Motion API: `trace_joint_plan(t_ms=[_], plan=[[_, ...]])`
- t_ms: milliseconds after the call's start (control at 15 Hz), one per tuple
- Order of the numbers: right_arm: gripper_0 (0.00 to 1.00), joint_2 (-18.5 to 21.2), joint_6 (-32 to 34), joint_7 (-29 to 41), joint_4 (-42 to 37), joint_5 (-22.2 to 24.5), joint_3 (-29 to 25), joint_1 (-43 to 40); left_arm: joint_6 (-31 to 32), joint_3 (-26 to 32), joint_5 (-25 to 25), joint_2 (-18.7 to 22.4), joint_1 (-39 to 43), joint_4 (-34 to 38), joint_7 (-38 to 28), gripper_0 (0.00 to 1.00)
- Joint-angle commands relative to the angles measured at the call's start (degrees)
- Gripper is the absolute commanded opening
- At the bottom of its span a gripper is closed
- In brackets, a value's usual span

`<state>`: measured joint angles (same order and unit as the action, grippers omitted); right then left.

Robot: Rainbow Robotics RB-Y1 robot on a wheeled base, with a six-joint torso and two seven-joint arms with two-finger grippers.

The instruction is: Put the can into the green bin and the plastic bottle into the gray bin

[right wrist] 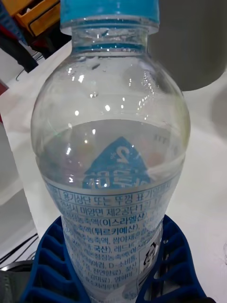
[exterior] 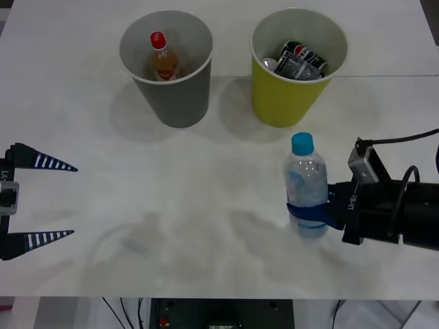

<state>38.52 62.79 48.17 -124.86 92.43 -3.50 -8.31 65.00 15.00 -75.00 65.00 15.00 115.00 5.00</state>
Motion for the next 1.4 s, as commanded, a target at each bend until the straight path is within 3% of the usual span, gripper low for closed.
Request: trace_joint_plan(t_ms=[67, 467, 667, 933, 1133, 1400], plan=[[0.0, 3.06, -0.03, 12.56, -2.93, 1.18, 0.07, 3.92, 0.0, 0.0, 0.0, 0.0, 0.0, 0.0, 0.0, 1.0], [0.0, 7.98, 8.76, 32.42, -3.11, 3.46, 0.25, 20.62, 0.0, 0.0, 0.0, 0.0, 0.0, 0.0, 0.0, 1.0], [0.0, 7.89, 13.94, 33.21, 0.58, 3.64, 1.39, 30.37, 0.0, 0.0, 0.0, 0.0, 0.0, 0.0, 0.0, 1.0], [0.0, 7.71, 14.21, 33.21, 10.34, 3.73, 8.68, 46.1, 0.0, 0.0, 0.0, 0.0, 0.0, 0.0, 0.0, 1.0], [0.0, 3.23, 14.21, 33.04, 19.66, 5.66, 12.73, 56.65, 0.0, 0.0, 0.0, 0.0, 0.0, 0.0, 0.0, 1.0], [0.0, -6.44, 14.03, 31.37, 30.47, 14.45, 13.69, 66.58, 0.0, 0.0, 0.0, 0.0, 0.0, 0.0, 0.0, 1.0]])
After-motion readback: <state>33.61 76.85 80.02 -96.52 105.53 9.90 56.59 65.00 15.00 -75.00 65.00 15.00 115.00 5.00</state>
